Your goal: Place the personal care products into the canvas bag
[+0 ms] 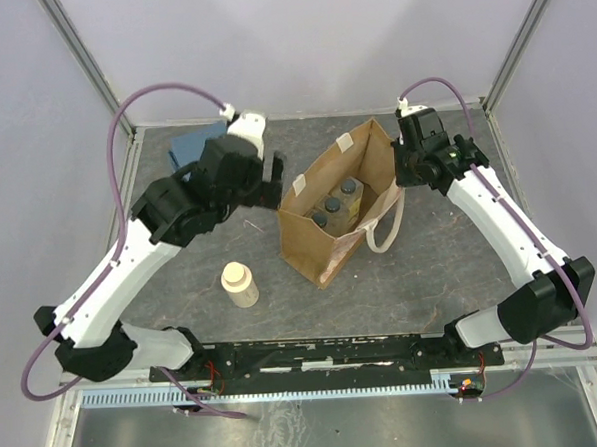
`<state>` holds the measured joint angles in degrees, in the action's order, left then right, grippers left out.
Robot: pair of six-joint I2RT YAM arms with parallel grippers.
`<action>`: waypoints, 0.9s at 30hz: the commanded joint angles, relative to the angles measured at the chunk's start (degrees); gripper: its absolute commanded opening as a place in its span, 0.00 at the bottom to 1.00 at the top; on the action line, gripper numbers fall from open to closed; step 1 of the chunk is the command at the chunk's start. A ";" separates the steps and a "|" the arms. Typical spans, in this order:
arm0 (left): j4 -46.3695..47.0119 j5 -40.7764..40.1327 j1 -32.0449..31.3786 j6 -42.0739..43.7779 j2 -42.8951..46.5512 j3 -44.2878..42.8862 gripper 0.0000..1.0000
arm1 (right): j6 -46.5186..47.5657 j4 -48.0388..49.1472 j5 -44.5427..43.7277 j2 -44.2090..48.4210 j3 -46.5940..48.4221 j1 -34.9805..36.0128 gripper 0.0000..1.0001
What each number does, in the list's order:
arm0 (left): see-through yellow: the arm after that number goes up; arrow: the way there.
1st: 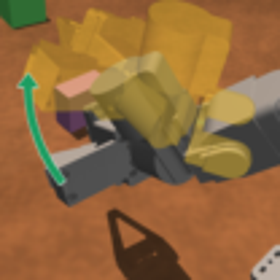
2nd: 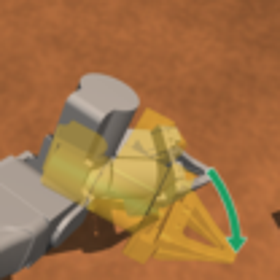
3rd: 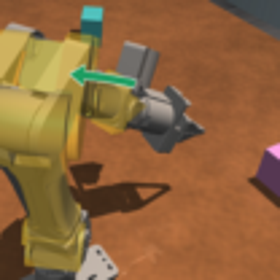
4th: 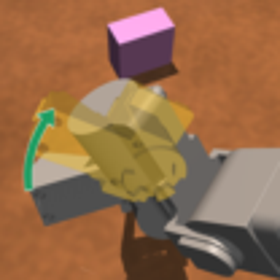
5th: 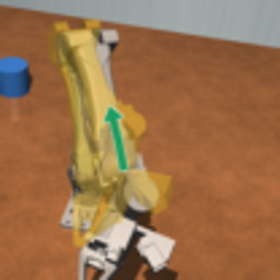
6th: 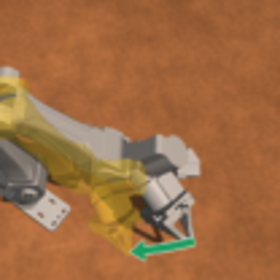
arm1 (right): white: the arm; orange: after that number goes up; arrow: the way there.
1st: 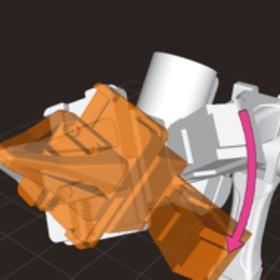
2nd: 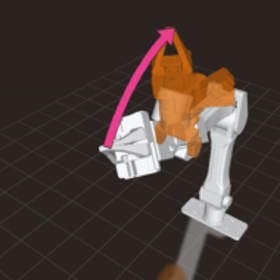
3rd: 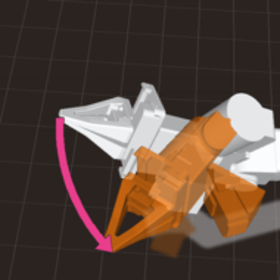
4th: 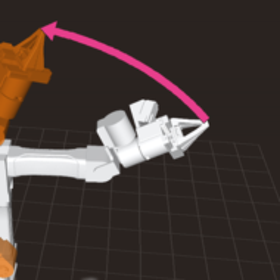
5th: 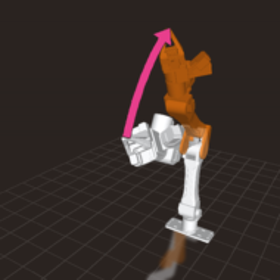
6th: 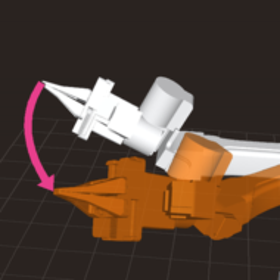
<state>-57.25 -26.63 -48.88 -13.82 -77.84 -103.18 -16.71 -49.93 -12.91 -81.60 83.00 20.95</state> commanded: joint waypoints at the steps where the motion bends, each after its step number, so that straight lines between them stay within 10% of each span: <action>1: -9.76 -5.20 0.02 -13.81 6.38 10.84 0.99 | 0.36 -0.07 -0.35 -0.89 2.20 -0.04 0.00; 27: -10.39 4.77 0.00 -25.00 17.98 40.87 0.85 | 1.07 -2.27 -0.37 -2.45 4.72 -0.04 0.00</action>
<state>-72.05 -23.51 -48.88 -37.47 -59.29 -63.29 -16.40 -51.99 -12.93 -83.57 86.02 20.95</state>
